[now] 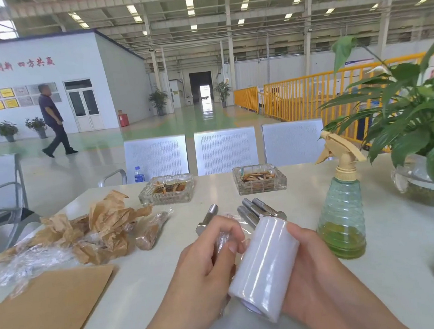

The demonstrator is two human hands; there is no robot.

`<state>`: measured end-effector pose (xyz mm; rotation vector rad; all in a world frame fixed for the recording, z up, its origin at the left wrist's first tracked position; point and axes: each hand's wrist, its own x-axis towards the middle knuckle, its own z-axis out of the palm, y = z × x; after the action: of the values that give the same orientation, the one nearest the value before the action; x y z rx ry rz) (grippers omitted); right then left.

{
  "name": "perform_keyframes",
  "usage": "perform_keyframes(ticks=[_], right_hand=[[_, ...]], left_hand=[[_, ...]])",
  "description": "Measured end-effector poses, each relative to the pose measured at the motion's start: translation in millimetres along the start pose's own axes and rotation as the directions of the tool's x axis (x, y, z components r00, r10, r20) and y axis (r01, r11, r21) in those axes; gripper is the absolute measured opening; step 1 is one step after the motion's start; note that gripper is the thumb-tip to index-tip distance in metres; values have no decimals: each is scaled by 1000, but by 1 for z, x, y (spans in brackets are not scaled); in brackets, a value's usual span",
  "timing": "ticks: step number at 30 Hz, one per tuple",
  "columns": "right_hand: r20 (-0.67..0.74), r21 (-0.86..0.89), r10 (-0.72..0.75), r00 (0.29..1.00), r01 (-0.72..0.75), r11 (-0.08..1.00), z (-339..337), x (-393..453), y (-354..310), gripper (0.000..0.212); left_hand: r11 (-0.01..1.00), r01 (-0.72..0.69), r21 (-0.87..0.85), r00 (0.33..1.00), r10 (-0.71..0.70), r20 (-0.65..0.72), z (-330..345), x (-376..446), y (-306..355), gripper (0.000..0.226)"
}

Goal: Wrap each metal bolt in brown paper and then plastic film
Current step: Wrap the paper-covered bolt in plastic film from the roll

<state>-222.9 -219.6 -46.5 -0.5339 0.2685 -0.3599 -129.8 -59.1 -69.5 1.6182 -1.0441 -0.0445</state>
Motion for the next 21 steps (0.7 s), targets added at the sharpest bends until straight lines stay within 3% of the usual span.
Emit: perform_keyframes(ticks=[2, 5, 7, 11, 14, 17, 21], right_hand=[[123, -40, 79, 989, -74, 996, 2, -6, 7, 36], [139, -134, 183, 973, -164, 977, 1, -10, 17, 69], [196, -175, 214, 957, -180, 968, -3, -10, 18, 66], [140, -154, 159, 977, -137, 978, -11, 6, 15, 77], [228, -180, 173, 958, -133, 975, -10, 2, 19, 65], [265, -166, 214, 940, -175, 971, -18, 2, 21, 82], [183, -239, 181, 966, -135, 962, -16, 8, 21, 72]], left_hand=[[1000, 6, -30, 1000, -6, 14, -1, 2, 0, 43], [1000, 5, -3, 1000, -5, 17, -3, 1, 1, 62], [999, 19, 30, 1000, -19, -3, -3, 1, 1, 56], [998, 57, 16, 998, -57, 8, -2, 1, 0, 43], [996, 89, -6, 996, -89, 20, -2, 0, 2, 37], [989, 141, -41, 990, -142, -9, -1, 1, 2, 30], [992, 124, -24, 988, -126, -93, 0, 3, 5, 31]])
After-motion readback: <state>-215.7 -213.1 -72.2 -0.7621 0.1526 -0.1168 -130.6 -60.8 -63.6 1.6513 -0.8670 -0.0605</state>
